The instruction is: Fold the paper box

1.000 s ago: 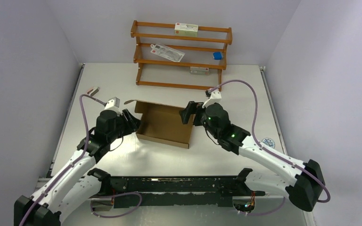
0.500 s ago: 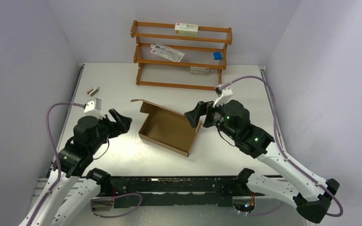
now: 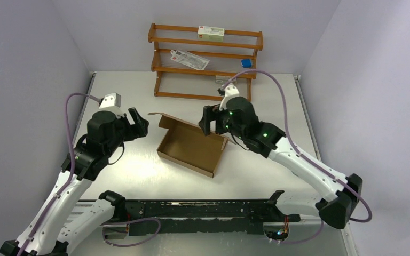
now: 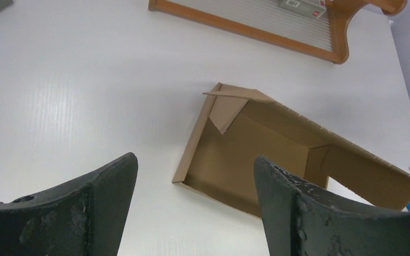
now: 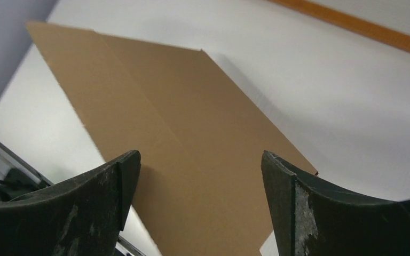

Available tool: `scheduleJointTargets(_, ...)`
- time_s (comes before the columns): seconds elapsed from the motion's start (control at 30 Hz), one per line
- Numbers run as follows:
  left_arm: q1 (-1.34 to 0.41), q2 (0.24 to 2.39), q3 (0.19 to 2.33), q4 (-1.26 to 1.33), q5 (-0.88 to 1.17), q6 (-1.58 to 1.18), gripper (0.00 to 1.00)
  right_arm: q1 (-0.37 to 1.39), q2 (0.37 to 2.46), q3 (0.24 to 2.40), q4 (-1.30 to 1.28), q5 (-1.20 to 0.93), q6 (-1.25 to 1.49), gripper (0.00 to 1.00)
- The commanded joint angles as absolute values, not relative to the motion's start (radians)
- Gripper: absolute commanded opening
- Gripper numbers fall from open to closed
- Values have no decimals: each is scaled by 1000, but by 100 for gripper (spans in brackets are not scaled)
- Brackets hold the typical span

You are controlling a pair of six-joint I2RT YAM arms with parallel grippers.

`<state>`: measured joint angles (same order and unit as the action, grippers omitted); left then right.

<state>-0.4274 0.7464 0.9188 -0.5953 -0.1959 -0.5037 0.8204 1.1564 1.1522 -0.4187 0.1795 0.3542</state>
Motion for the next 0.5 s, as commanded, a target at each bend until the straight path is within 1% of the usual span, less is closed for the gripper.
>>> scheduleJointTargets(0.0, -431, 724, 975, -613, -257, -433, 84, 826, 1215, 1169, -420, 104, 310, 85)
scheduleJointTargets(0.07, -431, 710, 971, -615, -264, -423, 84, 828, 1229, 1150, -409, 65, 297, 82)
scheduleJointTargets(0.17, -431, 691, 948, -615, -272, -419, 84, 831, 1245, 1117, -418, 34, 289, 81)
scheduleJointTargets(0.33, -431, 691, 918, -611, -255, -422, 84, 845, 1259, 1013, -408, 5, 287, 82)
scheduleJointTargets(0.47, -431, 714, 921, -610, -246, -410, 83, 867, 1296, 952, -415, 37, 296, 84)
